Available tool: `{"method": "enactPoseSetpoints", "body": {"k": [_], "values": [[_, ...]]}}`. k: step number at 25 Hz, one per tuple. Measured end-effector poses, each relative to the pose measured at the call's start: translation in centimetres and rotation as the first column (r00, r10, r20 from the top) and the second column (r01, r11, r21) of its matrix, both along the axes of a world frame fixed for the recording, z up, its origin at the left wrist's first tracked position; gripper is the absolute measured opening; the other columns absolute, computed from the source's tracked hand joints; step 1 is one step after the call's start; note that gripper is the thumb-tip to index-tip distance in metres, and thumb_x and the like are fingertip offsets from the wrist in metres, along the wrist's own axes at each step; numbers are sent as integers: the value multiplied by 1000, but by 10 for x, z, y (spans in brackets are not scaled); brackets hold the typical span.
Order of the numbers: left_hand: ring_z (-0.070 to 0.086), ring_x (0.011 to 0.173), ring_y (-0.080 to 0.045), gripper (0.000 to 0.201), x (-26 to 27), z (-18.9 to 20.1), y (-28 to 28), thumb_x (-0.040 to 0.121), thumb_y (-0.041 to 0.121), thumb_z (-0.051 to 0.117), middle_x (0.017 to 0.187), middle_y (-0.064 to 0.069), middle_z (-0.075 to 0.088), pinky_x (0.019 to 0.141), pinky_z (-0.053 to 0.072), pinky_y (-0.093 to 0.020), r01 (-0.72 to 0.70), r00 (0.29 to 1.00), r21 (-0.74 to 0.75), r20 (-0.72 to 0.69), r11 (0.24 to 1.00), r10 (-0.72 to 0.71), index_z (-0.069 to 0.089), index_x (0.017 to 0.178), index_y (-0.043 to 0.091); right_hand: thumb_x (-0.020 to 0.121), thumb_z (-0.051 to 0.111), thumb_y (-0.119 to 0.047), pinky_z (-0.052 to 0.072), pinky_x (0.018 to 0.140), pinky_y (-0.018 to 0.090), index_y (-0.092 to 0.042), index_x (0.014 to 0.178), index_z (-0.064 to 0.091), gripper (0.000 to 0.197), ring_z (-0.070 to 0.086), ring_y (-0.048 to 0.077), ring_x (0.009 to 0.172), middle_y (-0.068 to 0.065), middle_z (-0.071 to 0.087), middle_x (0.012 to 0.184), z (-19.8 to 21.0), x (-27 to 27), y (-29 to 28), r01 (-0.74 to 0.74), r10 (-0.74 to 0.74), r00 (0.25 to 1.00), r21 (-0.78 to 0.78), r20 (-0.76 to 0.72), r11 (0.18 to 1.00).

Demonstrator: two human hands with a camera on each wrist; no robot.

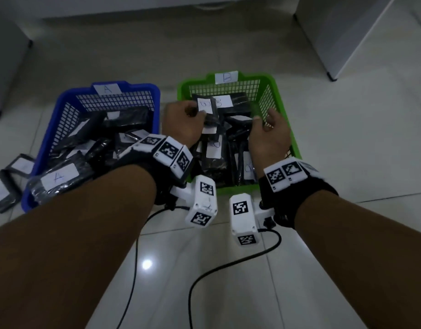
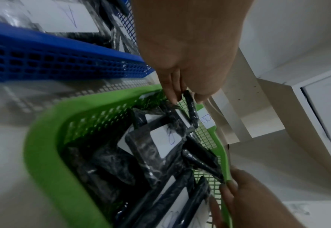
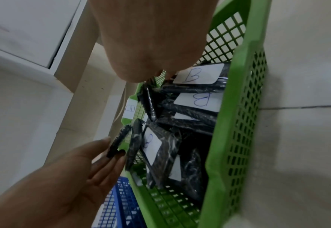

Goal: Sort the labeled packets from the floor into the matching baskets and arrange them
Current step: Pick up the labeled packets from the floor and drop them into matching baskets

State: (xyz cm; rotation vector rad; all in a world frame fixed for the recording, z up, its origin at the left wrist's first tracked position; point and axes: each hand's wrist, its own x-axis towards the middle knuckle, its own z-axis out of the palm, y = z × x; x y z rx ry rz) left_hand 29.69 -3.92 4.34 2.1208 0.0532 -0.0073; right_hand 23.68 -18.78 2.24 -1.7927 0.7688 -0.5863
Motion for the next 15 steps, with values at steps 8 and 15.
{"method": "enactPoseSetpoints", "body": {"k": [8, 15], "values": [[64, 101, -27, 32, -76, 17, 131, 85, 27, 61, 110, -9, 70, 93, 51, -37, 101, 967, 379, 178, 920, -180, 70, 112, 11, 91, 51, -28, 41, 104, 37, -12, 123, 61, 37, 52, 24, 120, 8, 59, 127, 19, -12, 83, -452, 513, 858, -496, -15, 741], [57, 110, -30, 30, -207, 21, 298, 86, 27, 65, 117, -9, 65, 93, 46, -39, -281, 960, 534, 164, 797, 229, 68, 113, 15, 90, 57, -19, 46, 100, 37, -10, 119, 64, 31, 56, 22, 115, 5, 61, 121, 25, -58, 245, -773, 902, 427, -541, -55, 333]]}}
